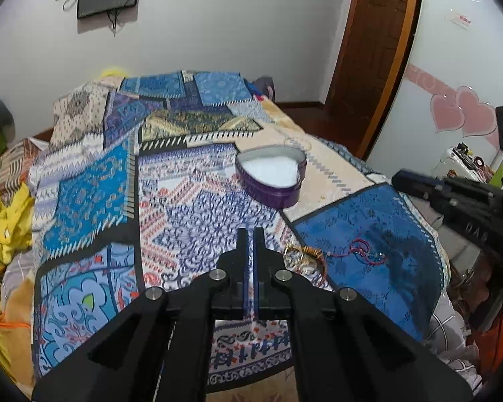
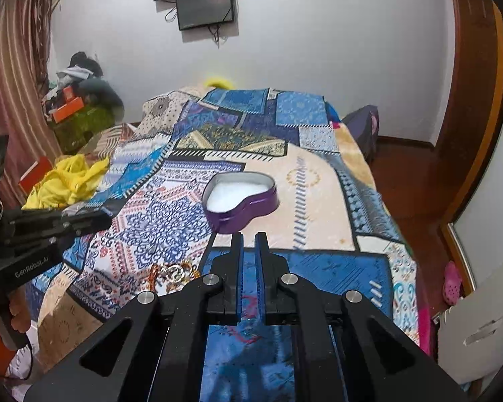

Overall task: Organize jewelry
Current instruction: 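Grasp the small silver charm with the left gripper while the right grasps the red string bracelet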

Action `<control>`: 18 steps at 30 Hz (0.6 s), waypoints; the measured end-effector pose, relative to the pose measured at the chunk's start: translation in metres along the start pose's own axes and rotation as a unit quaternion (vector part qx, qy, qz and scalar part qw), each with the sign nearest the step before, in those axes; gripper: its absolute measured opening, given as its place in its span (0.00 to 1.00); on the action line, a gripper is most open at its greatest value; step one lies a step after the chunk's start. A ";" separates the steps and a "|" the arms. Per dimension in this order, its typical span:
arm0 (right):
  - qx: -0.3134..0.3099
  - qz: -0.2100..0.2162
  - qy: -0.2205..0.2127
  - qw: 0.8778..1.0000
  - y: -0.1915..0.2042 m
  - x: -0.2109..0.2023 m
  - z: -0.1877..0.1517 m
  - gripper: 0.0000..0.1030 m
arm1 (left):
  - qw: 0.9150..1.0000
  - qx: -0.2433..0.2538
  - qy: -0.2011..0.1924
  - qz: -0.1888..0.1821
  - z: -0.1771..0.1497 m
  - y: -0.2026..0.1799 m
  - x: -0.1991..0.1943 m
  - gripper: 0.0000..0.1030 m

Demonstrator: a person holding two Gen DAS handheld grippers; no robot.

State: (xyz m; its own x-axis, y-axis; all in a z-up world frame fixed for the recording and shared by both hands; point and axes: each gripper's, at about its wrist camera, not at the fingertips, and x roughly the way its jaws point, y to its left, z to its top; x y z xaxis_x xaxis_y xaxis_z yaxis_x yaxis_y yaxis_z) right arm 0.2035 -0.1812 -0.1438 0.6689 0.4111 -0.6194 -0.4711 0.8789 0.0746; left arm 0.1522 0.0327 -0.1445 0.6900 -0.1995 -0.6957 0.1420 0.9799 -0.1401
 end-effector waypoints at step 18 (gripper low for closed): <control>-0.008 0.019 0.087 0.996 -0.004 0.032 -0.036 0.37 | 0.996 0.016 0.085 0.022 -0.016 0.007 0.063 0.30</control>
State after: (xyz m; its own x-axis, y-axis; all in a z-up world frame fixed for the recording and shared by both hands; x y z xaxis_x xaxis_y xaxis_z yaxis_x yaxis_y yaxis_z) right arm 0.2062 -0.1801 -0.1916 0.5405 0.3949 -0.7429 -0.5042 0.8589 0.0897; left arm 0.1853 0.0266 -0.2010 0.5657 -0.1502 -0.8108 0.1387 0.9866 -0.0860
